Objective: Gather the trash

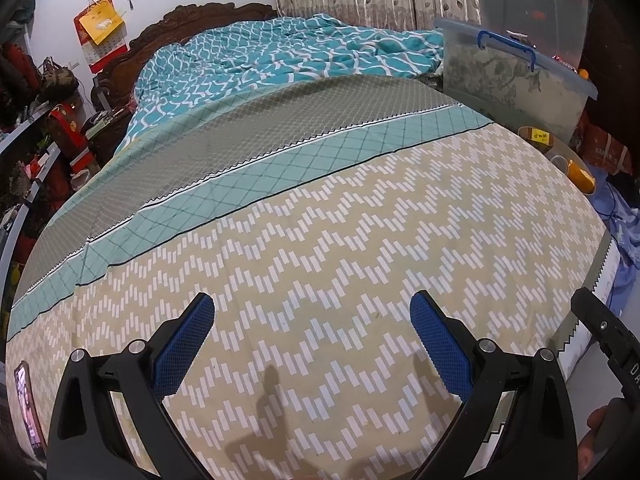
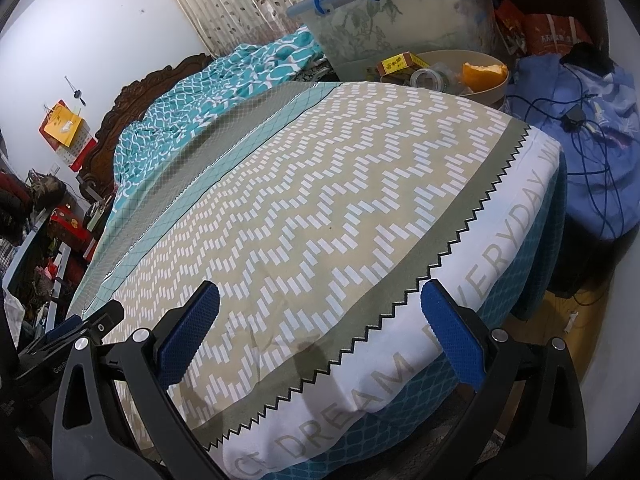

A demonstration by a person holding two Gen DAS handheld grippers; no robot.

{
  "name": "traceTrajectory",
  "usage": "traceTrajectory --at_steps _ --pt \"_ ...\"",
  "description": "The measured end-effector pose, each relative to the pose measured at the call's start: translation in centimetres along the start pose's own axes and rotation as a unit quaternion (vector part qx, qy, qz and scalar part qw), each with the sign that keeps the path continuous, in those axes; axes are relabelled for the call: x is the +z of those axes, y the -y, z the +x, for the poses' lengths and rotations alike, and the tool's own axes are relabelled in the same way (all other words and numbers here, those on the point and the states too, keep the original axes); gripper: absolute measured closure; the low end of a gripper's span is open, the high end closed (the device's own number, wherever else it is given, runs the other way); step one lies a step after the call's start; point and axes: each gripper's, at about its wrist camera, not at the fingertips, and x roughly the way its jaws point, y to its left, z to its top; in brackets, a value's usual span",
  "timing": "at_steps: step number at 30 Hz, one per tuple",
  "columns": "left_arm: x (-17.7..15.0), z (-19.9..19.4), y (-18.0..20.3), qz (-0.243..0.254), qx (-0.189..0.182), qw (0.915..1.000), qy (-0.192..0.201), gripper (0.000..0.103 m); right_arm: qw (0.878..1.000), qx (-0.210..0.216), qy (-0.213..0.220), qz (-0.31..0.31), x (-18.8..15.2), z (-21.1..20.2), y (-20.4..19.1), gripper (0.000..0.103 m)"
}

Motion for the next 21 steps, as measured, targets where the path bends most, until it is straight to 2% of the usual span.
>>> traceTrajectory --at_steps 21 --pt "-0.31 0.0 0.77 0.017 -0.007 0.9998 -0.002 0.009 1.0 -0.001 0.004 -0.002 -0.17 -0.26 0.04 0.003"
